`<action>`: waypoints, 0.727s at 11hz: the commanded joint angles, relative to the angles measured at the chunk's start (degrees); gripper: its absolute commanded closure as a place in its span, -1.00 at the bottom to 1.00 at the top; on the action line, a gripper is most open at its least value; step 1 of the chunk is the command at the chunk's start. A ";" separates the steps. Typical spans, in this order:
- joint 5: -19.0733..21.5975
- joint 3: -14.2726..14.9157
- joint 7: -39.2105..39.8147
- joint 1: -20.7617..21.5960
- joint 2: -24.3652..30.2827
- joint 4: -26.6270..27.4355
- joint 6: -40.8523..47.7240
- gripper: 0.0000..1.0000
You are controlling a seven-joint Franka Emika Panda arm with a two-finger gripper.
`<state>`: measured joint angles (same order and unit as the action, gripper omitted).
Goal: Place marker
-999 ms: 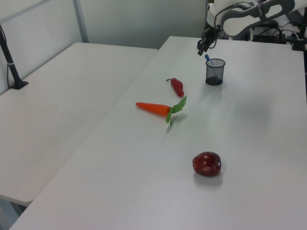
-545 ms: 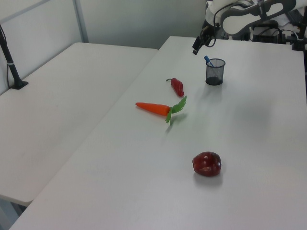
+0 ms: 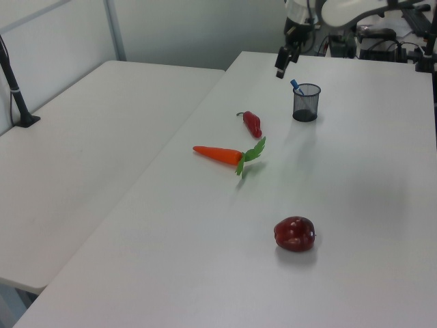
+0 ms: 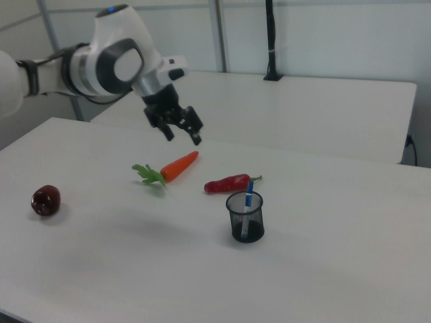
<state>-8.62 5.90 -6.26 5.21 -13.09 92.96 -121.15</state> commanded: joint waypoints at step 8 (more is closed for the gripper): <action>2.73 -0.97 4.06 5.95 13.18 1.61 27.11 -1.00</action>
<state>-6.82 4.99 -3.49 11.19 -0.69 93.37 -94.38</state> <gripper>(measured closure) 0.000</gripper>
